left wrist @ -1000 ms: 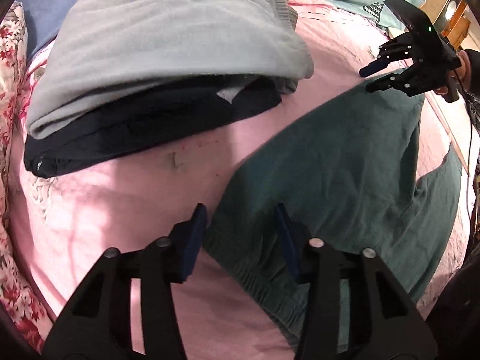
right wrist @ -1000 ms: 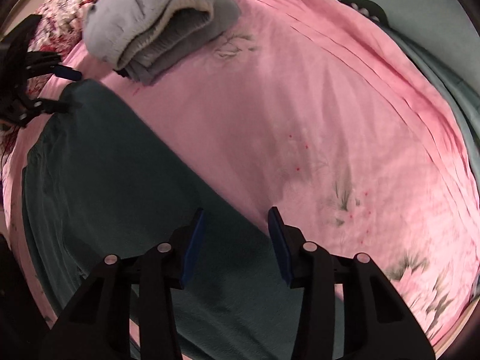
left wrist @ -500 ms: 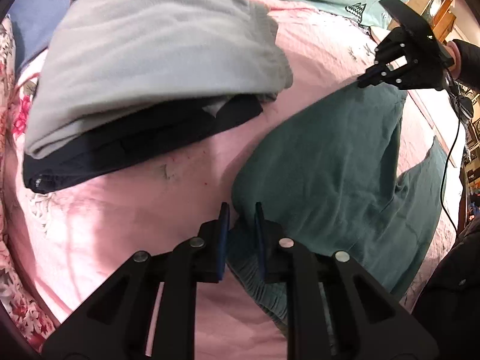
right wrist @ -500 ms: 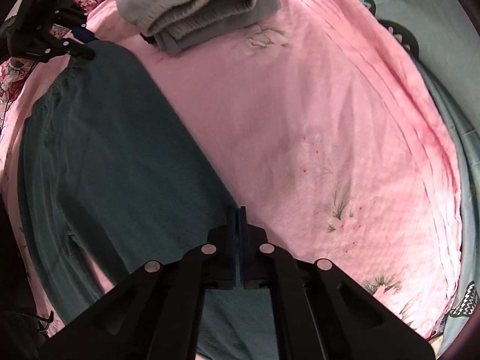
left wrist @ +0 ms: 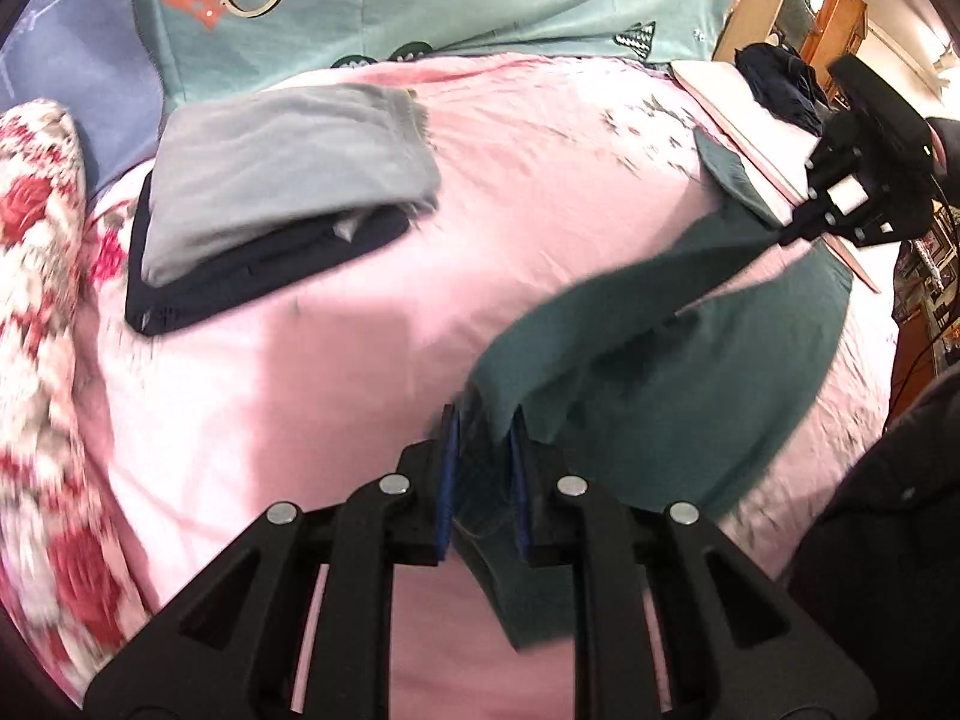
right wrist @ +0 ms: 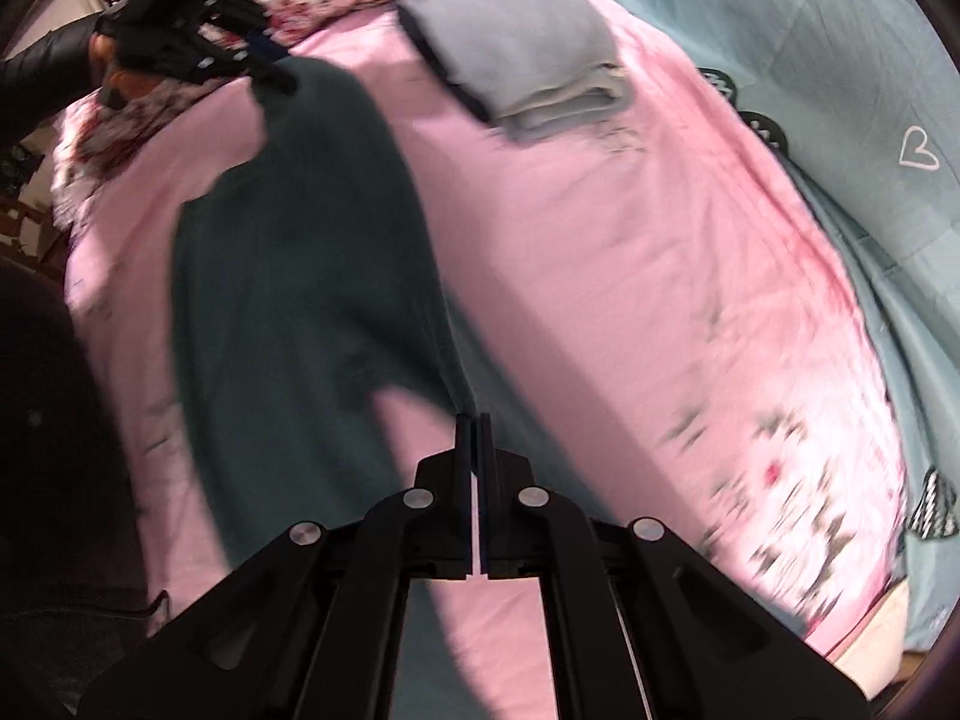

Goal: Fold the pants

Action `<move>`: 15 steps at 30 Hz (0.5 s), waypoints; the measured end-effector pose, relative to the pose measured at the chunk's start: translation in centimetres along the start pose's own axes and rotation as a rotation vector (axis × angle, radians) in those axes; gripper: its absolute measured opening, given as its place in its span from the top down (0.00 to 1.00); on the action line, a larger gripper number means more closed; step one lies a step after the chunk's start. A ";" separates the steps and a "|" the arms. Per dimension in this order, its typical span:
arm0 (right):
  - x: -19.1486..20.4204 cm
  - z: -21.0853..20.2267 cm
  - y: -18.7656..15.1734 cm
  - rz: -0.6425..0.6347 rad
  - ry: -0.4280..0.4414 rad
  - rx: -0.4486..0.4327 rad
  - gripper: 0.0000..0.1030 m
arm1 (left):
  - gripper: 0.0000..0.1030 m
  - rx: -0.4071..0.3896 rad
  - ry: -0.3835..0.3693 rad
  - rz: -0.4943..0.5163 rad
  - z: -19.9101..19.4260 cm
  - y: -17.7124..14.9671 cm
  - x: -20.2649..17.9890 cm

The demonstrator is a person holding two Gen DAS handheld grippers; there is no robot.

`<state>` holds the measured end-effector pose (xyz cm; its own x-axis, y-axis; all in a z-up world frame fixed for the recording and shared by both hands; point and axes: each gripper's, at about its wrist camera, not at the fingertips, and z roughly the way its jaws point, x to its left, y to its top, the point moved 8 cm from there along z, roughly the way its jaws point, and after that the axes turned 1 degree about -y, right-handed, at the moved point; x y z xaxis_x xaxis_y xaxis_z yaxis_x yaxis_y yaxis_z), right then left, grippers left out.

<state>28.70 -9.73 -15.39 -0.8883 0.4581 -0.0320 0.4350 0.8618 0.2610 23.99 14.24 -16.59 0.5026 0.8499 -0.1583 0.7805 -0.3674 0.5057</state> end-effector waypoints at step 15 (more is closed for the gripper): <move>15.2 4.4 -9.0 0.067 0.112 0.028 0.99 | 0.81 0.087 0.097 -0.167 1.9 -11.1 -2.8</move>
<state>11.93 -9.54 -22.45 -0.8674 0.4889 0.0930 0.4964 0.8365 0.2322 14.63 15.19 -23.35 0.3292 0.9324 -0.1494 0.8812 -0.2465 0.4033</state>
